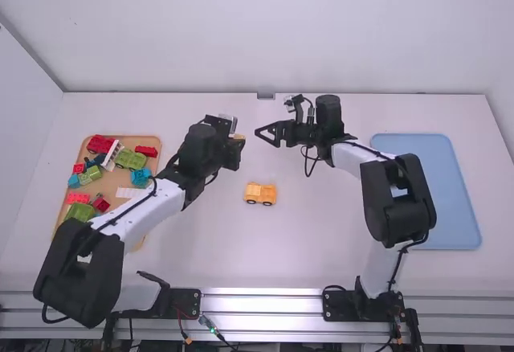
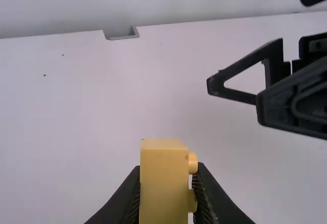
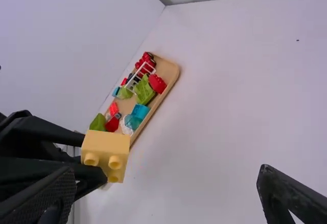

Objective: Assemble lego blocks to make yellow taxi

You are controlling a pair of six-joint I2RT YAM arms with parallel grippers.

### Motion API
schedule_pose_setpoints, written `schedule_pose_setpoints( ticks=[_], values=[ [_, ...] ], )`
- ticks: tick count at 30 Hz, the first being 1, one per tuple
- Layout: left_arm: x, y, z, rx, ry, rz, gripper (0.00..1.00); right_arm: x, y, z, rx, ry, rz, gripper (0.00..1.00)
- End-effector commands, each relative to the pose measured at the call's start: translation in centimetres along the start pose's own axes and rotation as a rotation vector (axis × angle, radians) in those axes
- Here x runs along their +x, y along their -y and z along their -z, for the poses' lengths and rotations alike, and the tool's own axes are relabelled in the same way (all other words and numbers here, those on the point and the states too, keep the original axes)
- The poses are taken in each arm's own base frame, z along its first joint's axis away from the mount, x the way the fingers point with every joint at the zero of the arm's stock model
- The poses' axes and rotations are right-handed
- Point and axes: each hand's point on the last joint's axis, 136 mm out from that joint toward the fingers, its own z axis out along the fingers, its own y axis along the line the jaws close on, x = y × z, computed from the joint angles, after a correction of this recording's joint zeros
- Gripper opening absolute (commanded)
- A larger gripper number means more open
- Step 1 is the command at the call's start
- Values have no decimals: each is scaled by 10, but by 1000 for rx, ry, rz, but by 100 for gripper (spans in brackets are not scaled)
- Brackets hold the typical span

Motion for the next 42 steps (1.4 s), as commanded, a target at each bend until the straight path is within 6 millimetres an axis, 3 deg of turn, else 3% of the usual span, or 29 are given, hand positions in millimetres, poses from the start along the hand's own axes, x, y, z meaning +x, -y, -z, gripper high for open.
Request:
schedule_pose_setpoints(
  ticks=[1,6,10,13,21,27,29,32,42],
  values=[
    [-12,4,1,14,31,47,19,1,-1,-2,-9,-13,43,94],
    [-20,9,1,39,59,67,19,13,4,-1,-1,-31,103,94],
    [-25,25,3,134,72,58,18,15,10,6,2,-29,129,94],
    [-32,37,6,197,92,70,18,19,1,14,-79,-36,207,94],
    [-42,39,8,209,128,110,19,23,-8,37,-205,-21,378,96],
    [-34,37,7,196,101,51,22,10,-4,48,-191,0,208,95],
    [-29,37,6,194,88,11,22,6,-4,49,-191,4,136,89],
    [-25,38,6,189,76,-36,19,6,-7,47,-197,-3,87,86],
    [-13,36,4,179,36,-162,20,14,-22,27,-226,-58,-25,88]
  ],
)
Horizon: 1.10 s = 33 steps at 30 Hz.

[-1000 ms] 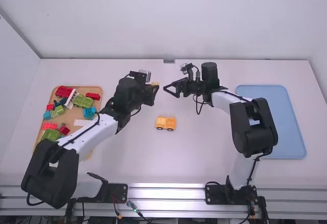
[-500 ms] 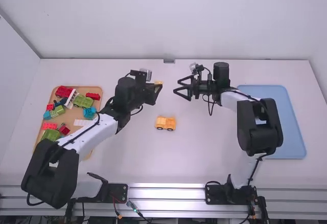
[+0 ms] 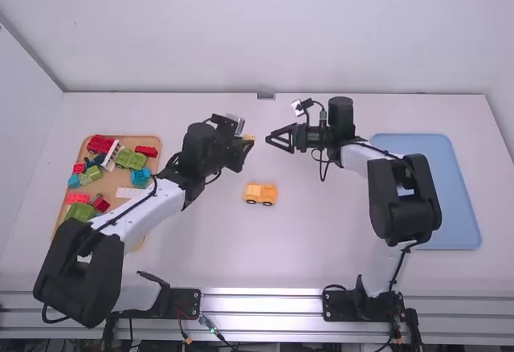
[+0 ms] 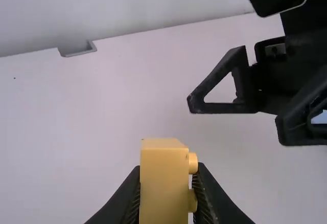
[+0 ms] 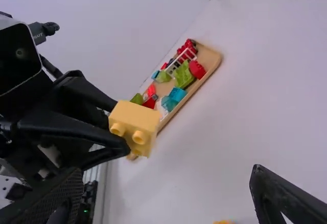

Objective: Assemble lego blocks to make yellow taxi

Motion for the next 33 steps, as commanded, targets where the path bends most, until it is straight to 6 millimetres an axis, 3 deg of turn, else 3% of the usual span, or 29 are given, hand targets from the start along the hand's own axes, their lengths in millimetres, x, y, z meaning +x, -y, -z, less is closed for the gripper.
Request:
schedule_pose_setpoints(
  ticks=[1,6,11,22,33],
  values=[
    [-8,7,1,22,11,-74,20,2,-1,1,-19,-7,-48,89],
    [0,20,0,64,-17,-157,21,1,-8,1,-52,-14,-91,96],
    [5,34,-4,71,-27,-275,21,0,-8,0,-53,-13,-132,84],
    [5,32,-8,-76,-29,-400,20,11,-3,-1,-34,-35,-186,77],
    [17,27,-17,-79,-65,-408,21,21,-12,-13,-65,-72,-133,72]
  ],
)
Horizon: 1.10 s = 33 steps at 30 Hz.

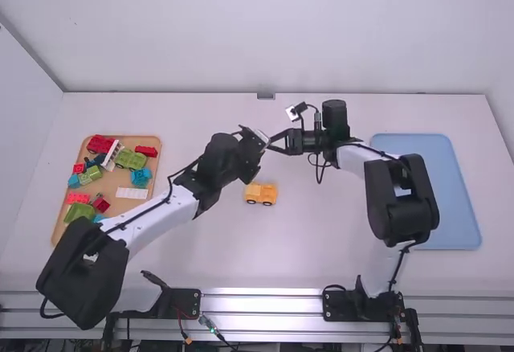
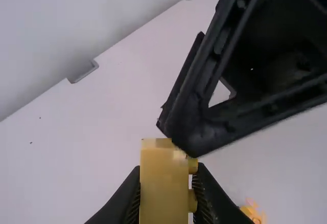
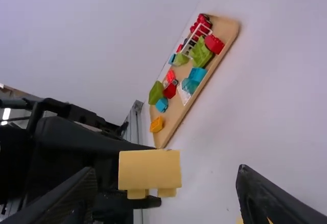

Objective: Assemble lego blocks to make yellow taxi

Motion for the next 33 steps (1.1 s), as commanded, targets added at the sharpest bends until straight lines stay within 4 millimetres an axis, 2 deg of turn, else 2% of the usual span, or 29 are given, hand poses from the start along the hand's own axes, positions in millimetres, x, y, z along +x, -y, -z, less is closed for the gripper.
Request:
schedule_pose_setpoints(
  ticks=[1,9,14,17,19,24,33],
  values=[
    [0,-1,-6,-5,-10,-11,21,4,-2,-3,-24,-17,25,72],
    [-1,3,-6,7,-6,-19,20,5,0,1,-8,-31,55,73],
    [-2,3,-6,6,1,-18,20,3,8,10,124,-87,67,71],
    [-2,3,-6,6,1,-18,20,3,6,14,182,-138,93,70],
    [-2,7,-6,28,2,-19,20,0,-2,17,205,-178,134,71],
    [-2,16,-6,79,4,-18,20,-3,-9,15,224,-216,205,73],
    [-10,14,-6,72,37,-21,19,3,0,15,234,-229,183,73]
  ],
)
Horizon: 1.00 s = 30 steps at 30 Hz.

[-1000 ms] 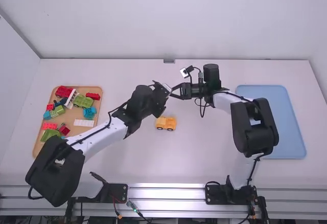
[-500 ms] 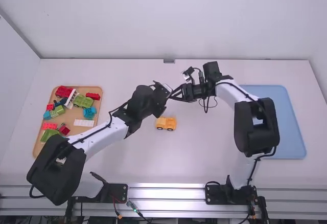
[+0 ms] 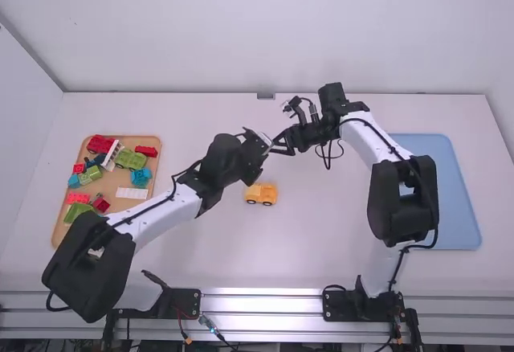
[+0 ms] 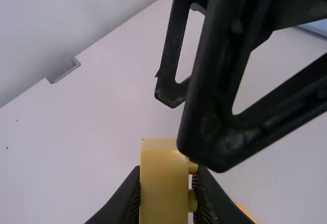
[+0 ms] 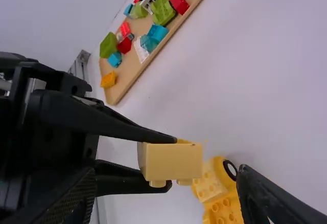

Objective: Assemble lego blocks to make yellow taxi

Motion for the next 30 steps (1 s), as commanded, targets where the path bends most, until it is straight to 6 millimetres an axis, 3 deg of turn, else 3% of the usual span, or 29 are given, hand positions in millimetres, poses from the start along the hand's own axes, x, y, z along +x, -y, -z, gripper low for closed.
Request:
schedule_pose_setpoints(
  ticks=[1,6,13,19,30],
  values=[
    [-13,3,0,12,33,-15,19,2,6,-4,-7,-9,5,72],
    [-17,15,0,72,55,-42,18,4,4,-6,-28,-10,-10,69],
    [-20,11,0,46,62,-66,15,5,3,-7,-31,-15,-30,65],
    [-22,19,1,81,75,-71,14,7,-7,-20,-51,-40,-10,64],
    [-20,10,-2,34,70,-66,11,8,-7,-18,-54,-41,-18,47]
  ],
)
